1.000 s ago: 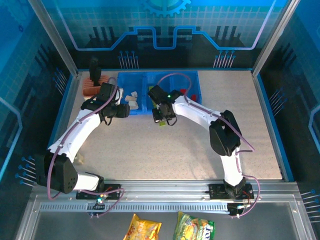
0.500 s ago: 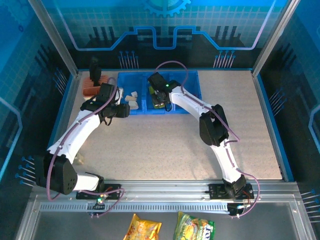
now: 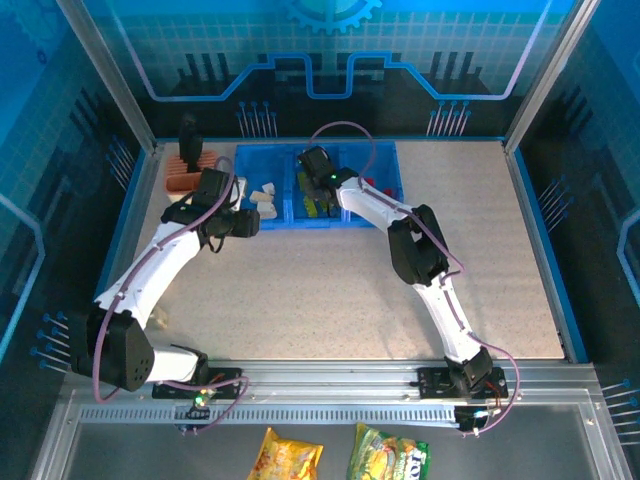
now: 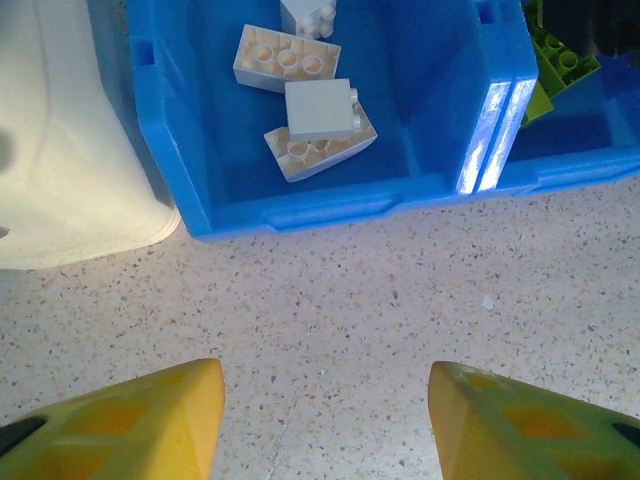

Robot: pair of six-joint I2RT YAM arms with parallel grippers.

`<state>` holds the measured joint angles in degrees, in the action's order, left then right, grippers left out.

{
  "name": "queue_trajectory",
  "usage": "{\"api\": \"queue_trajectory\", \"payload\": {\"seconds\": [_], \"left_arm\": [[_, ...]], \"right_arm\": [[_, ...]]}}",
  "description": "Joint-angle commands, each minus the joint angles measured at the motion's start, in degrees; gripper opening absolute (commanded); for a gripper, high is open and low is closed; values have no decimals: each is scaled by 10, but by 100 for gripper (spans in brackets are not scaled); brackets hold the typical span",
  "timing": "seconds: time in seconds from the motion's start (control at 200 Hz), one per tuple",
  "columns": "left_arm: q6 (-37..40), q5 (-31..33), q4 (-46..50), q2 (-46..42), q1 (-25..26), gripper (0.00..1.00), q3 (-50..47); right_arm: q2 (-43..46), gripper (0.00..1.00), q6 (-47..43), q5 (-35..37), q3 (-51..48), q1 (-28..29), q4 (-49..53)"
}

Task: Sort the legos into containers by color
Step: Place the lego in the container.

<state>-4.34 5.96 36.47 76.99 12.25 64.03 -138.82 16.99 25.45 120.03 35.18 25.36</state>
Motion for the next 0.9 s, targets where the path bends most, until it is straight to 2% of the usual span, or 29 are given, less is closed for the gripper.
{"api": "queue_trajectory", "payload": {"seconds": [0.0,0.17,0.365,0.47,0.575,0.725,0.835,0.86,0.895], "left_arm": [[2,3,-12,-20,-4,58,-8],[2,5,-12,-22,-4,60,-9],[-16,-2,1,-25,-3,62,1],[-37,-2,17,-25,-2,67,10],[-63,0,30,-25,-1,79,15],[-97,6,31,-35,-1,97,-1],[-114,19,25,-49,-1,99,-24],[-117,23,22,-53,-1,99,-30],[-122,28,17,-58,-1,99,-40]], "right_arm": [[-20,40,-6,10,22,-9,-42],[-17,44,-8,6,26,-10,-36],[26,45,-13,0,5,-6,-19],[61,47,-14,-11,-22,-2,-3],[114,51,-14,-30,-71,1,8],[192,64,-8,-53,-163,2,17],[252,77,0,-61,-236,0,16],[265,88,2,-62,-251,-1,18],[286,97,4,-63,-274,-2,21]]}}
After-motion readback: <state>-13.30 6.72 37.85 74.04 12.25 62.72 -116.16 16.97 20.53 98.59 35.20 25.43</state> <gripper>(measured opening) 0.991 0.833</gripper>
